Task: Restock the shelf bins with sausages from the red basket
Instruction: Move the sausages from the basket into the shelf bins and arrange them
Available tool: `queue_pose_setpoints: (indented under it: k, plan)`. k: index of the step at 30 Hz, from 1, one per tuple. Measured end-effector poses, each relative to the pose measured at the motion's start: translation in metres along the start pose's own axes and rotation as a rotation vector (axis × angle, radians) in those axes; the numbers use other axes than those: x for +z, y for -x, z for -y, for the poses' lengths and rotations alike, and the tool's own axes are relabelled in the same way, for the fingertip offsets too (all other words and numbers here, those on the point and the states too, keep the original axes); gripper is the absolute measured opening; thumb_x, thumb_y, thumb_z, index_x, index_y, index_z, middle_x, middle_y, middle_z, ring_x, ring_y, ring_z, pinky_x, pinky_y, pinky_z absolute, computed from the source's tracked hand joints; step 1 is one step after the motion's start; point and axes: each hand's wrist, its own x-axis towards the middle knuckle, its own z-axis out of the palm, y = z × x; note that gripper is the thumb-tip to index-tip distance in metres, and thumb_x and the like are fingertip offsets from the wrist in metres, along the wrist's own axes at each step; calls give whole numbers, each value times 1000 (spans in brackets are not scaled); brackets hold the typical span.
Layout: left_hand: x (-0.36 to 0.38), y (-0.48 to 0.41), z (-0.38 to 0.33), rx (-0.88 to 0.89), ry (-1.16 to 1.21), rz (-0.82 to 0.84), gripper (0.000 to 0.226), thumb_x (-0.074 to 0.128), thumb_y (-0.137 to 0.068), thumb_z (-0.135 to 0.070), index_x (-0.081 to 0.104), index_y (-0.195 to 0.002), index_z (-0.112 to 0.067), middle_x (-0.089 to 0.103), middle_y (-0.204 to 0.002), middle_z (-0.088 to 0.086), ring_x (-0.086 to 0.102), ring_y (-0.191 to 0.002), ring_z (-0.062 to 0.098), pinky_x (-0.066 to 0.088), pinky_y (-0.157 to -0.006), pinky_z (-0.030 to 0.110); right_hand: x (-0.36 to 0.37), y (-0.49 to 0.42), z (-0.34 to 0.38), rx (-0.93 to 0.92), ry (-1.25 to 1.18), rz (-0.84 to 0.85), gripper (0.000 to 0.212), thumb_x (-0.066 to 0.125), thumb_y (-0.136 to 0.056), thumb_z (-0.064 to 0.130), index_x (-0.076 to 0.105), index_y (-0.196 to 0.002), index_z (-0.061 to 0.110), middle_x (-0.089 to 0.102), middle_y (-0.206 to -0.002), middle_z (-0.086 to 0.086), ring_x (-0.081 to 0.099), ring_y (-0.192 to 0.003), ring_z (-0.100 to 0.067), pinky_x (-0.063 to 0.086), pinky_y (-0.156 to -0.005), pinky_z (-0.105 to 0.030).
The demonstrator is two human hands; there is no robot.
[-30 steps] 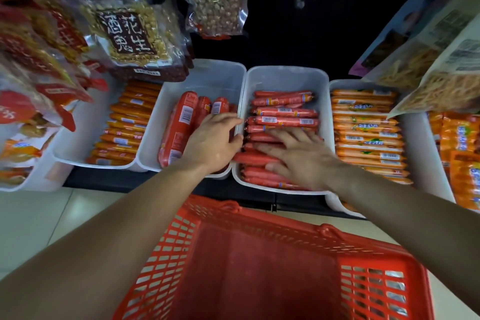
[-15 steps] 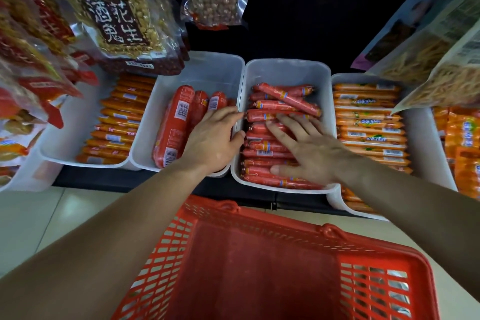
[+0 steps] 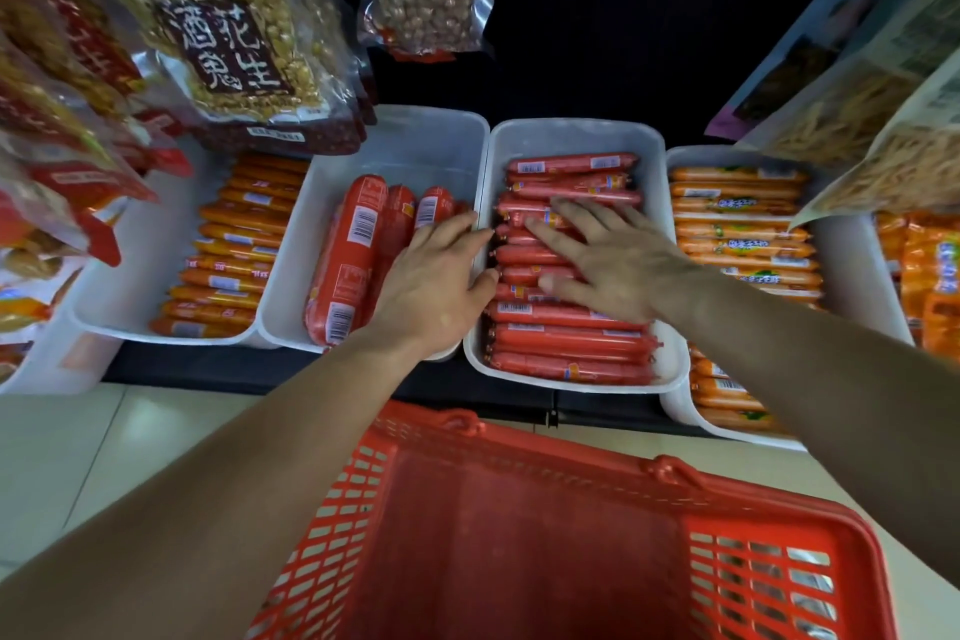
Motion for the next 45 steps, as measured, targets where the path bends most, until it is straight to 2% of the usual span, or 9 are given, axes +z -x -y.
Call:
queue_pose_setpoints:
  k: [2,8,13,20,24,28,32,37,45]
  plan:
    - [0,1,1,4,-8,5,56,51,-98,-39,40,-149,-22,31,-159,-5,25,-144,18,26,-118,42,4,-1,-2,20,26,67,70,5,-91,74,-26,-148,49,-16,-166,3,-9,-153,-23,1,-122,-54]
    - [-3,3,-6,-13,-35,52,59,48,-99,-40,32,-153,-21,22,-163,-4,18,-148,18,22,-120,41,-5,-33,-7,308,79,-73,67,7,-96,67,-14,-154,42,1,-167,-4,0,-152,-33,4,-120,-59]
    - [1,2,0,-2,-47,56,60,48,-99,-37,29,-154,-24,19,-163,-6,17,-148,18,21,-120,44,9,-5,6,35,-17,20,67,5,-95,69,-30,-147,46,-23,-164,3,-15,-152,-21,-1,-122,-55]
    - [0,2,-2,-21,-21,56,59,48,-99,-37,29,-154,-26,18,-163,-8,17,-148,17,21,-121,42,-9,-47,-8,200,37,62,64,8,-98,65,-22,-151,45,-28,-162,2,-22,-150,-22,-8,-119,-59]
    - [1,3,0,-6,-26,58,59,48,-99,-35,28,-155,-25,17,-164,-9,17,-148,18,20,-121,41,7,-21,2,61,-83,143,71,10,-94,72,-27,-148,45,-37,-157,5,-30,-147,-18,-7,-122,-49]
    - [-3,3,0,-13,-11,79,58,46,-101,-34,28,-155,-26,15,-164,-12,13,-149,15,13,-122,33,1,-16,-5,40,-133,164,70,13,-96,69,-19,-153,42,-25,-162,10,-20,-150,-13,-4,-123,-47]
    - [-10,3,-5,-15,10,64,56,48,-100,-33,34,-153,-22,25,-162,-8,19,-148,15,17,-119,31,-12,10,13,-24,-213,12,78,23,-92,75,1,-157,39,1,-167,8,3,-153,-20,9,-123,-49]
    - [-9,8,-4,-25,-21,46,54,50,-98,-32,39,-150,-21,30,-160,-7,26,-144,16,24,-117,32,15,62,30,-133,-139,171,76,14,-90,76,-24,-149,48,-18,-164,13,-16,-151,-16,-4,-122,-46]
    - [-5,5,3,-48,-45,-2,52,52,-97,-30,43,-148,-22,41,-155,-4,36,-138,21,27,-114,32,9,8,-3,109,121,-66,70,-4,-92,68,-17,-154,38,-5,-167,-2,-6,-153,-28,1,-121,-56]
